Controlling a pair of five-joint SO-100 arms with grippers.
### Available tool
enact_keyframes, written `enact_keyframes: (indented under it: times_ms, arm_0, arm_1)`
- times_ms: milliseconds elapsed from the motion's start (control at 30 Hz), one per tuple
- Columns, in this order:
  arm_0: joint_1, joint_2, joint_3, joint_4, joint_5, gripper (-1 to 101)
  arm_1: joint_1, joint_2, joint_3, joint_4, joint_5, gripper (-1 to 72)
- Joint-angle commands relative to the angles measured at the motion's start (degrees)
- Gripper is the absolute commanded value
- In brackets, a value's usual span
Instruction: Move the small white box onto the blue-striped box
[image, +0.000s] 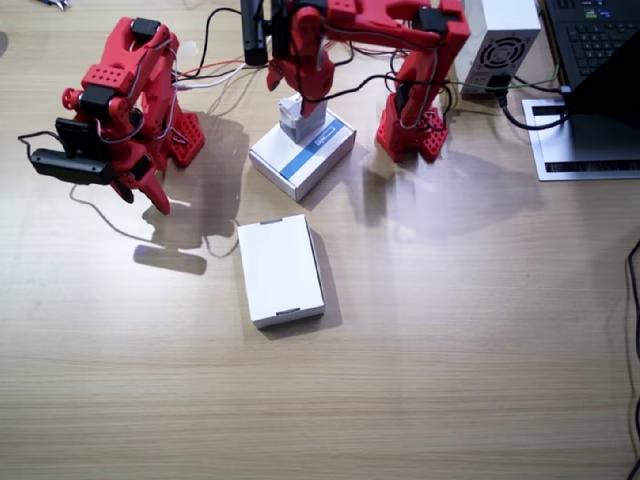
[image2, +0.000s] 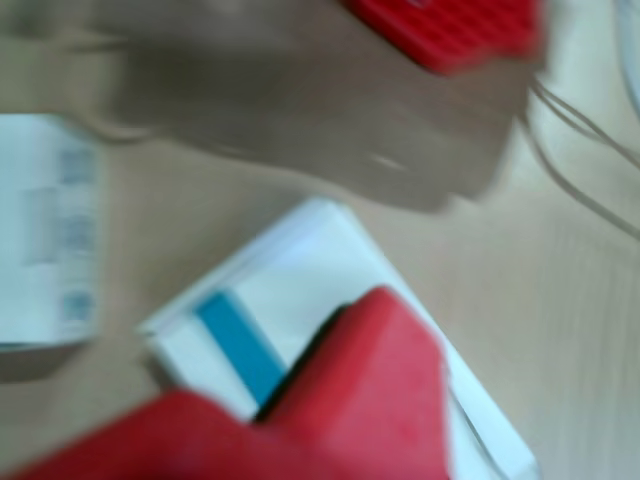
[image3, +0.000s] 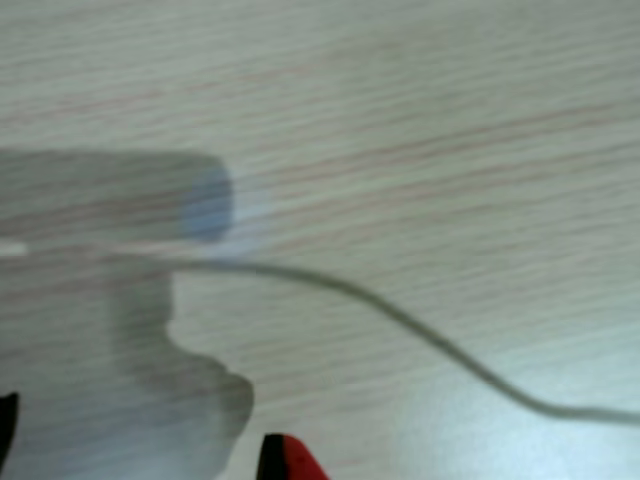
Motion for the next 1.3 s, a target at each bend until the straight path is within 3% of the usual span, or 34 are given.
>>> enact_keyframes:
  times_ms: [0,33,100,233,400,467,567,633,767,1267]
  arm_0:
    - [-9.7,11.5,-4.0,1.3,2.1,0]
    - [-13.5,15.9,-1.7,1.3,2.8,0]
    - [-24.9,24.3,6.8,-0.2,5.1,0]
    - [-49.6,49.0,38.1,-10.5,14.9,0]
    - [-67.2,75.2,69.2,-14.9,27.1,0]
    - [-70.0,80.5,75.8,-14.2,28.5,0]
    - [-71.4,80.5,83.5,-21.4,27.5,0]
    - [-73.1,80.5,92.0,-26.6,35.9,0]
    - [-75.7,80.4,91.9,-25.3,37.2,0]
    - [-75.8,80.4,91.9,-25.2,37.3,0]
  arm_1:
    - [1.8,1.6,-1.1,-0.5,-0.1,12.6]
    - [1.2,1.7,-0.3,-1.5,0.6,0.2]
    - [1.1,1.9,2.2,-4.0,-0.9,0.2]
    - [-7.4,2.5,7.9,-9.1,2.9,0.1]
    - [-19.0,12.4,11.6,-8.6,11.0,0.1]
    - [-21.3,13.2,11.7,-8.3,12.0,0.1]
    - [-20.7,13.8,11.7,-7.7,7.5,0.1]
    - [-19.7,13.9,11.7,-9.4,4.8,0.4]
    - [-19.4,13.9,11.8,-6.3,-1.5,0.3]
    - [-19.2,13.9,11.8,-6.3,-1.5,0.6]
